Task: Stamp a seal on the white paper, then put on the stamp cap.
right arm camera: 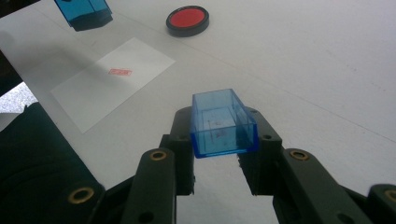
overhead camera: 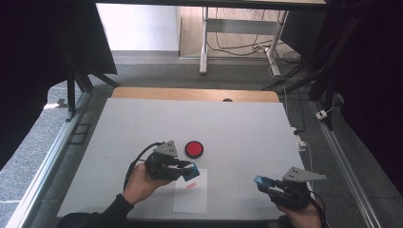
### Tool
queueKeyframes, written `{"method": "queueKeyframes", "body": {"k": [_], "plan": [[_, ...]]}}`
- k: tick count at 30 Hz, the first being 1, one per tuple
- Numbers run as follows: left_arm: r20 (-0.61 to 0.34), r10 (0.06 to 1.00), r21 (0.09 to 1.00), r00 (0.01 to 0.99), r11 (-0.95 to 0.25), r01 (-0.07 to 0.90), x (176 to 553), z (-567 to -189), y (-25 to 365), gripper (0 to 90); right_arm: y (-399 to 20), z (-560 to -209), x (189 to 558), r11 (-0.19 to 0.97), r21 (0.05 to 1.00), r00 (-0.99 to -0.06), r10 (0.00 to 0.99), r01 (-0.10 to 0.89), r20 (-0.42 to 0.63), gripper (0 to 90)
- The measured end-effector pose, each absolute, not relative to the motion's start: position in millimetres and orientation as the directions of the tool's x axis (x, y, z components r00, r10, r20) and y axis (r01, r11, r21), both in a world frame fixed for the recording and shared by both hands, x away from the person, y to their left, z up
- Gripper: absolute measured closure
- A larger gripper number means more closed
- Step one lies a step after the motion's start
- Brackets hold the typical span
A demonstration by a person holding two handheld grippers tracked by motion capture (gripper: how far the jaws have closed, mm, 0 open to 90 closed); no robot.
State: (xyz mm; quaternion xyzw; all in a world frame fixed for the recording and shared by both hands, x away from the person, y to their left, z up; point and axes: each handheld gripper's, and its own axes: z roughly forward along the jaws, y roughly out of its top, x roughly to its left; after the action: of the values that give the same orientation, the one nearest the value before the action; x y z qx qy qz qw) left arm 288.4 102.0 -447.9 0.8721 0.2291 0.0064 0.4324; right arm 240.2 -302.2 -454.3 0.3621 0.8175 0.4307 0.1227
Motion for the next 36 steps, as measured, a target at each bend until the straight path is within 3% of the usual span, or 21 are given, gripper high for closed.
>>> {"method": "queueKeyframes", "body": {"k": [36], "plan": [[-0.208, 0.321, 0.836, 0.924, -0.432, 0.338, 282, -423, 119, 69.9, -299, -451, 242, 0.350, 0.795, -0.711, 0.689, 0.496, 0.140, 68.4]]}}
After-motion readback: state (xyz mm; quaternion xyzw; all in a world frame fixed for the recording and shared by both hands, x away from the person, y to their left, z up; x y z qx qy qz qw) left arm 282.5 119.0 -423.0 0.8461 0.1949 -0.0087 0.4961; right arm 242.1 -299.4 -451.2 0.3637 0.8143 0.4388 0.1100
